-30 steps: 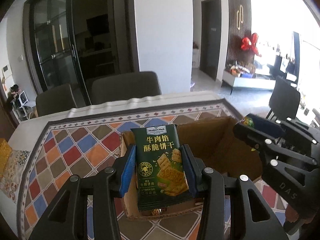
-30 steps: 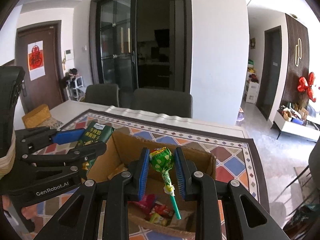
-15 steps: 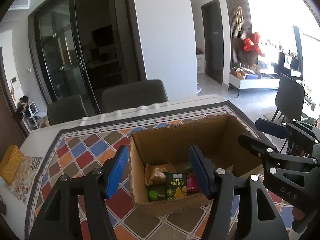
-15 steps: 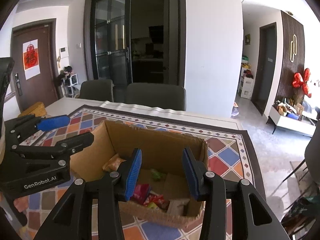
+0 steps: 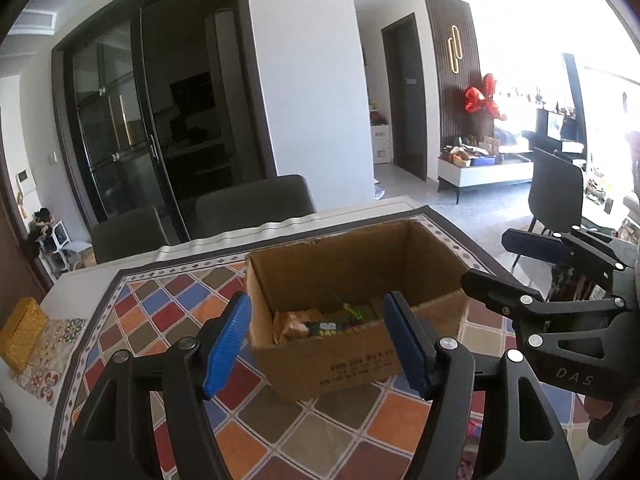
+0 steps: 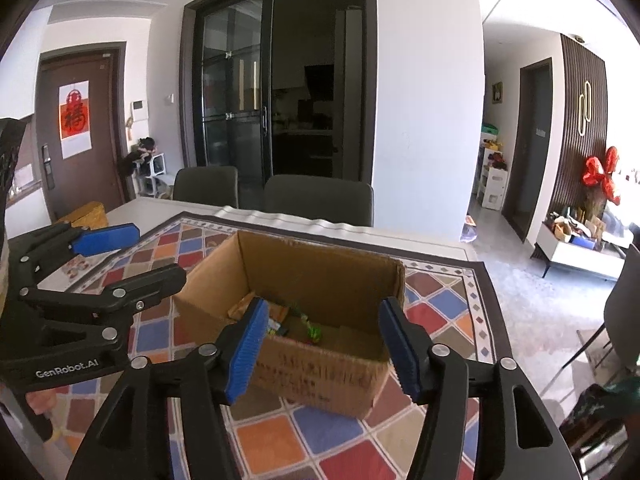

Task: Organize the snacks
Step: 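Withdraw both open tools from the box toward the last two snacks, then grasp the dark red striped bar with the left tool while the right tool grasps the red hawthorn bag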

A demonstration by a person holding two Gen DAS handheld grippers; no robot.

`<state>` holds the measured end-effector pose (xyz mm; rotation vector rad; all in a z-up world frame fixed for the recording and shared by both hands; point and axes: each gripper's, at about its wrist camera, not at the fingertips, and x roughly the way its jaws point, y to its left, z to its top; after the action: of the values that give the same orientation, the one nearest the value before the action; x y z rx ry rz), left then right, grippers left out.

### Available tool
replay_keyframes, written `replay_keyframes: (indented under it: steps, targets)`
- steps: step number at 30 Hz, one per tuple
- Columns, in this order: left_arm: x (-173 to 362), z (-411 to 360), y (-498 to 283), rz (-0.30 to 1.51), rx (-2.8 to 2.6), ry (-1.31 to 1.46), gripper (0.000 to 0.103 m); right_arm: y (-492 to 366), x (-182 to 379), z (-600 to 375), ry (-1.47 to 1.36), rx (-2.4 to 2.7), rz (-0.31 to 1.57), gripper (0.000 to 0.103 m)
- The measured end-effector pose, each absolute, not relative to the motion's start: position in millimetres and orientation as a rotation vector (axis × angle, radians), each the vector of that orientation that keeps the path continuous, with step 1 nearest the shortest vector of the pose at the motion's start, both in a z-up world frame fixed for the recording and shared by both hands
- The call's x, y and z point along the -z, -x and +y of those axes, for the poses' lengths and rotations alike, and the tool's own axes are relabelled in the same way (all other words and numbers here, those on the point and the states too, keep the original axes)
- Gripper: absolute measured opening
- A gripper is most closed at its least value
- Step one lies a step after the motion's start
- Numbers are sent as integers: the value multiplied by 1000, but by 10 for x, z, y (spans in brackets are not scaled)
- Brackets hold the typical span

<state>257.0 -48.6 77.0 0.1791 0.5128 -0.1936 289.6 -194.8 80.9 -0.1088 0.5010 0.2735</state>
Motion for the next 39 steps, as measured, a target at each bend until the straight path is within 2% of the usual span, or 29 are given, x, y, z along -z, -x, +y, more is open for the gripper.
replay_keyframes:
  steps: [19,39]
  targets:
    - [-209,-647,-2120,671,277,-159,71,-2353,-338,-2108,114,-280,638,63]
    - [494,-744,-2005,886,357,-223,71,-2244,471,-2085,147,-333,913,63]
